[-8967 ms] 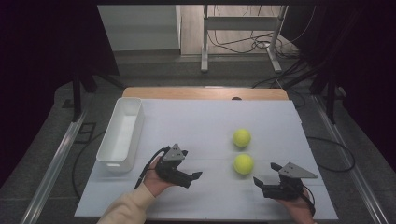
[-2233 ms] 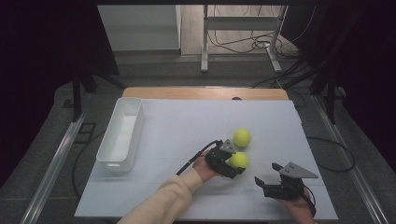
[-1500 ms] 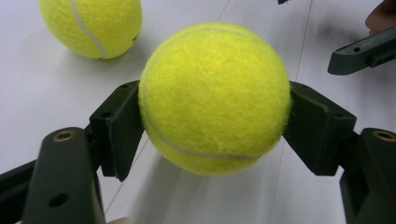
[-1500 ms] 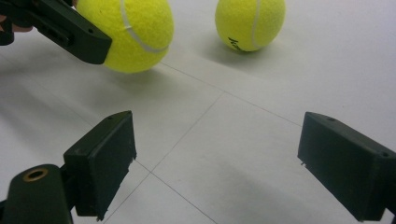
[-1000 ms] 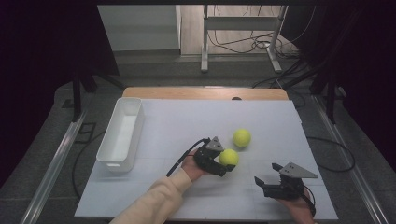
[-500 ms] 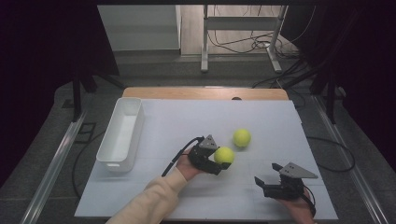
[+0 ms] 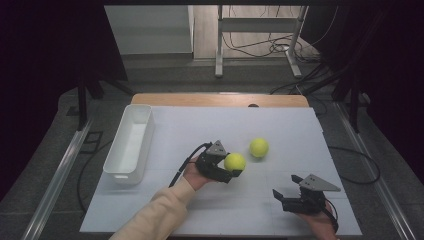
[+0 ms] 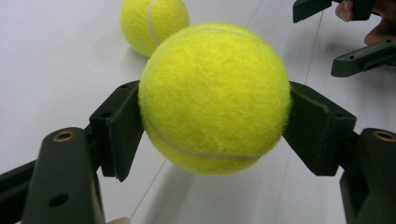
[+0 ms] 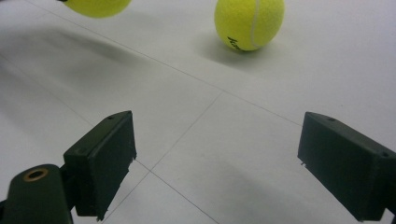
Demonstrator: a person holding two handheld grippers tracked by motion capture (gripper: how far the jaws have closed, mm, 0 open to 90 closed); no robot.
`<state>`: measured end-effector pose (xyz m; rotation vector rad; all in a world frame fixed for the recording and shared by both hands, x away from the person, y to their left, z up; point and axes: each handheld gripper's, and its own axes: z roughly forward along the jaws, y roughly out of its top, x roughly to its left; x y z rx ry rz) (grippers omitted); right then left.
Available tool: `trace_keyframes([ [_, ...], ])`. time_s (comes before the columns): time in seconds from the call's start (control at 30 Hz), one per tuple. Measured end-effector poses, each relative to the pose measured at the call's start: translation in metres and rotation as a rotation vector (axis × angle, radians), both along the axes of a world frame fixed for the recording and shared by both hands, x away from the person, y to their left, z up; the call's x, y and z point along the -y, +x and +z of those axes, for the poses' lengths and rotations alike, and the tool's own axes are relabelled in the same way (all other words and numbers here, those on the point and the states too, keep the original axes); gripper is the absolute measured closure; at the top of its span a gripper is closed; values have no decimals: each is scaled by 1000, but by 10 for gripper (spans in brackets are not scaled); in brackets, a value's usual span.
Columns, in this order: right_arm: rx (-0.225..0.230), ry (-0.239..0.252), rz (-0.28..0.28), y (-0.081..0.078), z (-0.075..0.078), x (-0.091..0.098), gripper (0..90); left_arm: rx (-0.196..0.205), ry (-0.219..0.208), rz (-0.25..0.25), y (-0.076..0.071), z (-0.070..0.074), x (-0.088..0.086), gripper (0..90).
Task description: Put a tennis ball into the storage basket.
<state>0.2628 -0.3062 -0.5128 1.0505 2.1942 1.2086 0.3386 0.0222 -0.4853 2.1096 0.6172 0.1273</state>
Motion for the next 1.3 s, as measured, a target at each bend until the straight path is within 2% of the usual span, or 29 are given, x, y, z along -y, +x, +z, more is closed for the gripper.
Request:
trace_keyframes([
  [0.53,1,1,-1,0,0,0,118,13,-20,14,1,12,-16,262],
  [0.97,1,3,-1,0,0,0,118,24,-51,43,3,23,-33,262],
  [1.3,1,3,0,0,0,0,118,29,-57,60,5,29,-42,262],
])
